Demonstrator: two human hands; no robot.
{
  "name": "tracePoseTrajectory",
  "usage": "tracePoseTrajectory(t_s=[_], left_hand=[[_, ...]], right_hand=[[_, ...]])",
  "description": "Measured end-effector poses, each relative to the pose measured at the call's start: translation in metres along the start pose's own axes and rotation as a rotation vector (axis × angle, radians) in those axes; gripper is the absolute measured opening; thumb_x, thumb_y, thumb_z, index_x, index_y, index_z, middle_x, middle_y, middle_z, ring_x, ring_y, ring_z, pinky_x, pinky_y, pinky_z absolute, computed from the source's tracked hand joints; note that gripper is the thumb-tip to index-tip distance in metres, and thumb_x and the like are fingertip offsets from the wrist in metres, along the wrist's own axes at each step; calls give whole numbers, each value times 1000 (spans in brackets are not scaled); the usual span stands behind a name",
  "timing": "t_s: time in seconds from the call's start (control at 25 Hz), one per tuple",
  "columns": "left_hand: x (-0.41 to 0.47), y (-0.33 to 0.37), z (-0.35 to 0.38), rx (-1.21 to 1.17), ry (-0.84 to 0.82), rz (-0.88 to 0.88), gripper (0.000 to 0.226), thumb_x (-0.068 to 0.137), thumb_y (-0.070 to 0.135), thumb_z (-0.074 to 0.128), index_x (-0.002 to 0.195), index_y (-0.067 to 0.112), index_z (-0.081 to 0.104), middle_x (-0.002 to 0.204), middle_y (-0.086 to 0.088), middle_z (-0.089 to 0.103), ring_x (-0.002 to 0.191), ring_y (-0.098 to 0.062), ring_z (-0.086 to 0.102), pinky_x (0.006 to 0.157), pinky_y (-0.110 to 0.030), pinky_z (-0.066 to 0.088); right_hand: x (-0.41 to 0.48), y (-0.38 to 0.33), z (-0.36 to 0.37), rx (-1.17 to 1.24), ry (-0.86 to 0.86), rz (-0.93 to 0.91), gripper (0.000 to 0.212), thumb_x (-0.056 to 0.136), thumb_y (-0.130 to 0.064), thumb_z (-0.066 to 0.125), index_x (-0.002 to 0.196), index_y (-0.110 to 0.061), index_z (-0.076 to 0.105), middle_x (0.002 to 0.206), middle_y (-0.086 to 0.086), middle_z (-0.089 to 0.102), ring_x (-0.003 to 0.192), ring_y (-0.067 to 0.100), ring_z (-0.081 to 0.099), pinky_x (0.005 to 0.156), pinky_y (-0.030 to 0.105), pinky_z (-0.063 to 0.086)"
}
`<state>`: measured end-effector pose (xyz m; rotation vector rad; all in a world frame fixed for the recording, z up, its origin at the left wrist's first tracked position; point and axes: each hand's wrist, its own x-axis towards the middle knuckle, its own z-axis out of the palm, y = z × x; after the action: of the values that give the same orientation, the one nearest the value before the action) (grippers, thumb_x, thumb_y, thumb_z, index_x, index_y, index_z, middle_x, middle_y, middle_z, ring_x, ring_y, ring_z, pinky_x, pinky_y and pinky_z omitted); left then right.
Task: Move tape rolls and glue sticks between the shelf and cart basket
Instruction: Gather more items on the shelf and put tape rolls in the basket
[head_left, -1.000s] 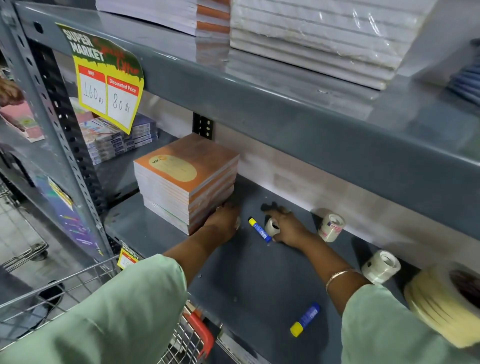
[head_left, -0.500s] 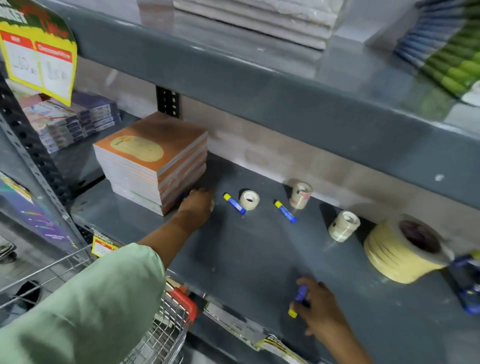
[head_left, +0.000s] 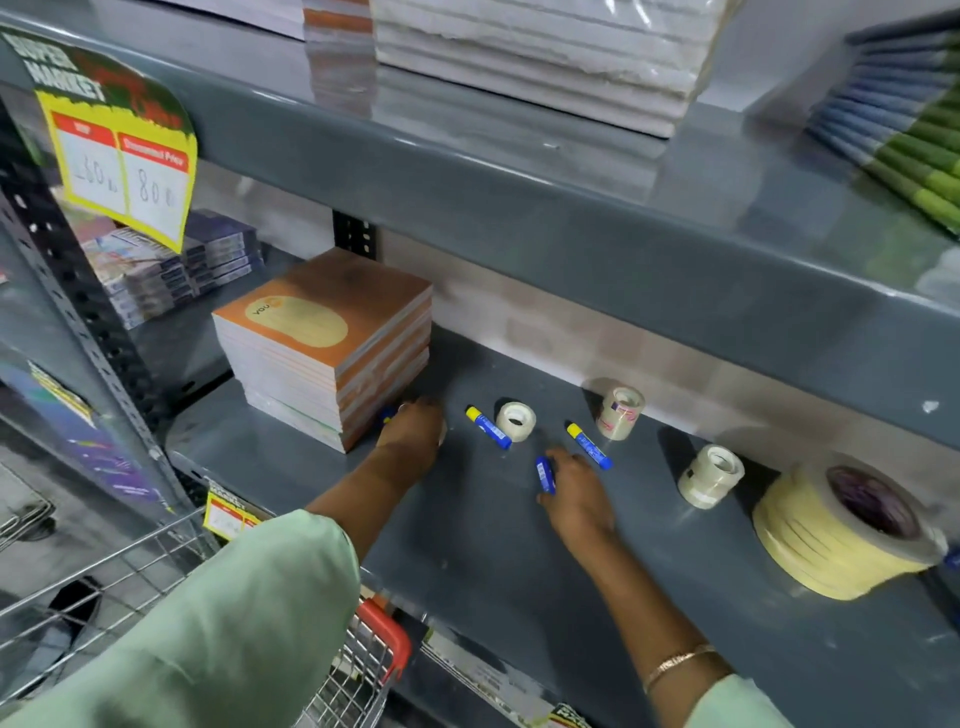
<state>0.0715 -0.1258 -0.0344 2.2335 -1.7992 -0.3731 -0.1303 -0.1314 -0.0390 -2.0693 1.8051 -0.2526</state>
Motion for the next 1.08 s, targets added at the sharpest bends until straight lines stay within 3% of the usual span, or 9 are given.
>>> tracePoseTrajectory(t_s=[0.24, 0.52, 0.64, 0.76, 0.84, 0.96, 1.08], left_hand=[[3, -2, 2, -8, -8, -1, 24, 87, 0, 49, 111, 1, 54, 120, -21, 57, 108, -36, 55, 90, -42, 47], [1, 0, -1, -1, -4, 9, 26, 87, 0, 50, 113, 0, 54, 122, -22, 55, 110, -37, 54, 92, -41, 46], [0, -1, -2, 3, -2, 9, 24, 87, 0, 50, 111, 0, 54, 120, -22, 56, 110, -37, 54, 92, -41, 46], [0, 0, -1, 23, -19, -4, 24, 88, 1, 50, 111, 1, 54, 120, -22, 57, 110, -37, 54, 93, -41, 46], [3, 1, -1, 56, -65, -9, 26, 90, 5, 49, 116, 1, 53, 125, -21, 55, 116, -36, 53, 97, -42, 45], [2, 1, -4, 33, -107, -6, 29, 89, 8, 51, 118, 1, 51, 127, -21, 53, 117, -37, 52, 98, -44, 46], [-12, 4, -15, -38, -25, 33, 27, 87, 7, 52, 114, 2, 52, 122, -21, 55, 110, -37, 53, 94, -44, 48]], right_hand=[[16, -2, -7, 81, 55, 14, 31, 80, -1, 63, 110, -6, 55, 111, 16, 64, 99, 36, 61, 82, 40, 54], [29, -17, -31, 35, 62, 24, 58, 82, -10, 65, 135, -14, 41, 129, 16, 53, 115, 34, 56, 90, 42, 50], [42, -36, -41, -6, 68, -71, 54, 83, -7, 63, 133, -14, 45, 133, 15, 51, 123, 32, 50, 95, 41, 48], [56, -53, -43, -154, -118, -269, 61, 80, -2, 62, 136, -18, 44, 142, 14, 43, 128, 33, 44, 105, 40, 43], [57, -62, -44, -216, -216, -313, 54, 80, 4, 56, 132, -9, 48, 140, 19, 44, 126, 35, 46, 104, 36, 43], [58, -66, -43, -271, -215, -314, 40, 83, 6, 49, 123, 3, 51, 132, 24, 51, 120, 37, 50, 96, 32, 42], [54, -64, -46, -263, -142, -339, 45, 87, 1, 47, 131, -2, 44, 136, 24, 45, 123, 39, 46, 101, 38, 41]])
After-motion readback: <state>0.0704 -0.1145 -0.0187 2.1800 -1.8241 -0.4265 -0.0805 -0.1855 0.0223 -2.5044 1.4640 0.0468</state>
